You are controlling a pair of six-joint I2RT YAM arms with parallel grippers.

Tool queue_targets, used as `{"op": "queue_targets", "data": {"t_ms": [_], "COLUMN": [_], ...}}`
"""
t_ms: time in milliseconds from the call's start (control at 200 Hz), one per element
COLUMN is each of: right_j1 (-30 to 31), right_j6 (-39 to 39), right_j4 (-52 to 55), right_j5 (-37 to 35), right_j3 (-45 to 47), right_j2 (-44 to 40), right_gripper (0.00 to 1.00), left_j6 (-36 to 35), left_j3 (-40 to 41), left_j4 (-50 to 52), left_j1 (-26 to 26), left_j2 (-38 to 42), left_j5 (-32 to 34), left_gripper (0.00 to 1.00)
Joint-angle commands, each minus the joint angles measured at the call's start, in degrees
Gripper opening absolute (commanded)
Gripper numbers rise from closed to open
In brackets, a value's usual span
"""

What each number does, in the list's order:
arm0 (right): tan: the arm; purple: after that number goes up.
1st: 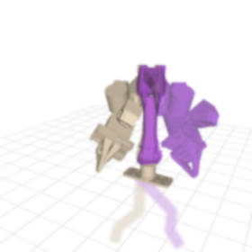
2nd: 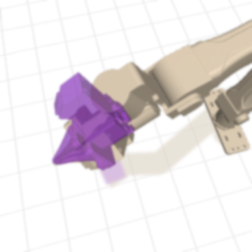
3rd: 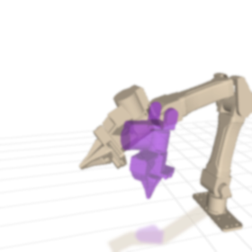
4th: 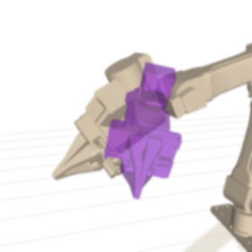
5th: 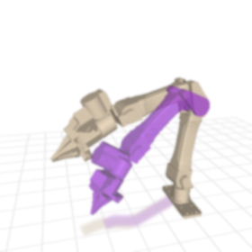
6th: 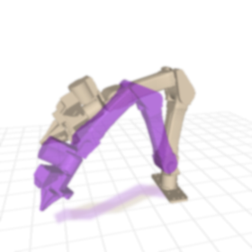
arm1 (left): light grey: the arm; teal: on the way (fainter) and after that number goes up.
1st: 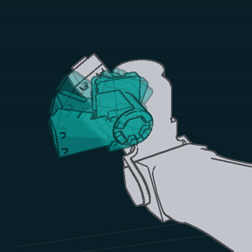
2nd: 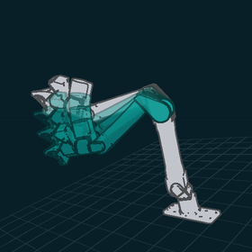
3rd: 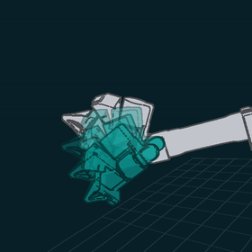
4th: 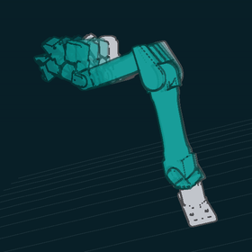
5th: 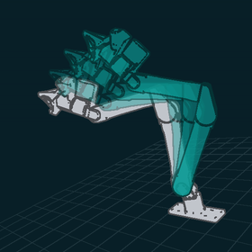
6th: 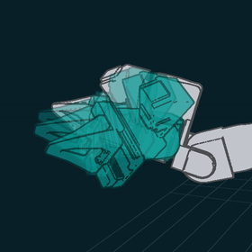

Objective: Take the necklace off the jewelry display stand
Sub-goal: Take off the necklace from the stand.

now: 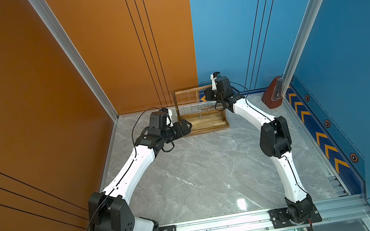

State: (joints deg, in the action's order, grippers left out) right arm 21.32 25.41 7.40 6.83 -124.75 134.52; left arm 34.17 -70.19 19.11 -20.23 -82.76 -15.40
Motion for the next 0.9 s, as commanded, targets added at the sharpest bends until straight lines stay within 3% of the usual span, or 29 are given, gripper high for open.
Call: {"op": "queue_targets", "data": {"t_ms": [0,205,500,896], "right_j1": [-0.23,-0.38,-0.58,-1.11], "right_j6": [0.59,1.88,2.44,1.93], "right_j4": [-3.03,-4.45,-5.46,-3.81], "right_j5": [-0.43,-0.06,-0.22,-0.59], "right_j3": [1.17,1.71,2.94,3.06], "right_j2": [-0.09,-0.38,-1.57,-3.56], "right_gripper": [0.18,0.17,0.05,0.01], "left_j6": [0.45,0.49,0.76,0.95], "left_j3": [-0.65,-0.67,-0.76,-0.82], "left_j4": [0.44,0.48,0.45,0.4], "left_j1": [-0.03,0.01,-0.02,0.01], "left_j2": [-0.29,-0.45,-0.65,-0.51], "left_j5": [-1.81,-2.01,-2.51,-2.87], "left_gripper": [0.98,0.98,0.98,0.98]}}
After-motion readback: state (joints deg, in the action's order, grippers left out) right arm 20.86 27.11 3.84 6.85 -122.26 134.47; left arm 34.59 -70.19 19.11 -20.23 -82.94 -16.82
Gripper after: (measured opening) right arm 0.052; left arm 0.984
